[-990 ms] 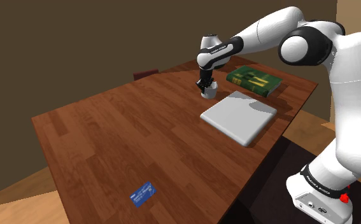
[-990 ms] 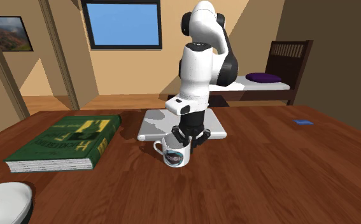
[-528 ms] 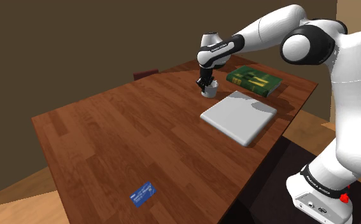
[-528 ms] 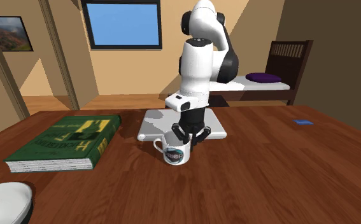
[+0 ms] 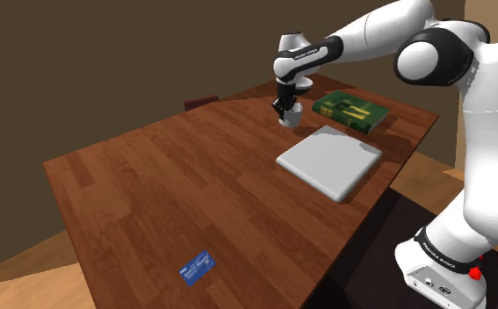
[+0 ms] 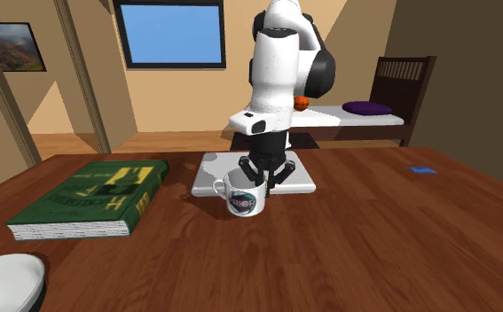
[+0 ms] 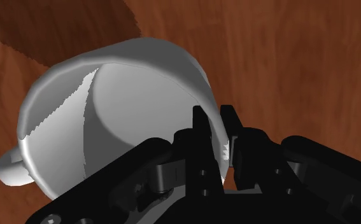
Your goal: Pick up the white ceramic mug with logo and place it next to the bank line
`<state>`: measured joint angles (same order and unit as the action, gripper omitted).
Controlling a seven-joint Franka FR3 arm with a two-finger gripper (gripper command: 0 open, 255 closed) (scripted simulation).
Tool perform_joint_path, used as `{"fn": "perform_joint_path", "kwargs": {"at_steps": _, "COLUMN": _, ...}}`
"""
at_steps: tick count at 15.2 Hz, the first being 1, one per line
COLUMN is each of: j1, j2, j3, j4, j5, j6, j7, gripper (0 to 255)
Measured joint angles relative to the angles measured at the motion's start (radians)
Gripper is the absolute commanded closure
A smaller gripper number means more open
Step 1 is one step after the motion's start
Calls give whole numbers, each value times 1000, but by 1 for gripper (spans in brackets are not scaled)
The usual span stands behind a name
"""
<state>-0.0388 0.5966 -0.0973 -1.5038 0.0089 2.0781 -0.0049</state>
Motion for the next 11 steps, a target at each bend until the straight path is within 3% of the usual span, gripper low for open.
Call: {"fn": "perform_joint_path", "kwargs": {"at_steps": 11, "j1": -1, "j2": -50, "j3": -3, "j4": 70, "j5": -3, "j6": -120, "j7": -4, "gripper": 255}}
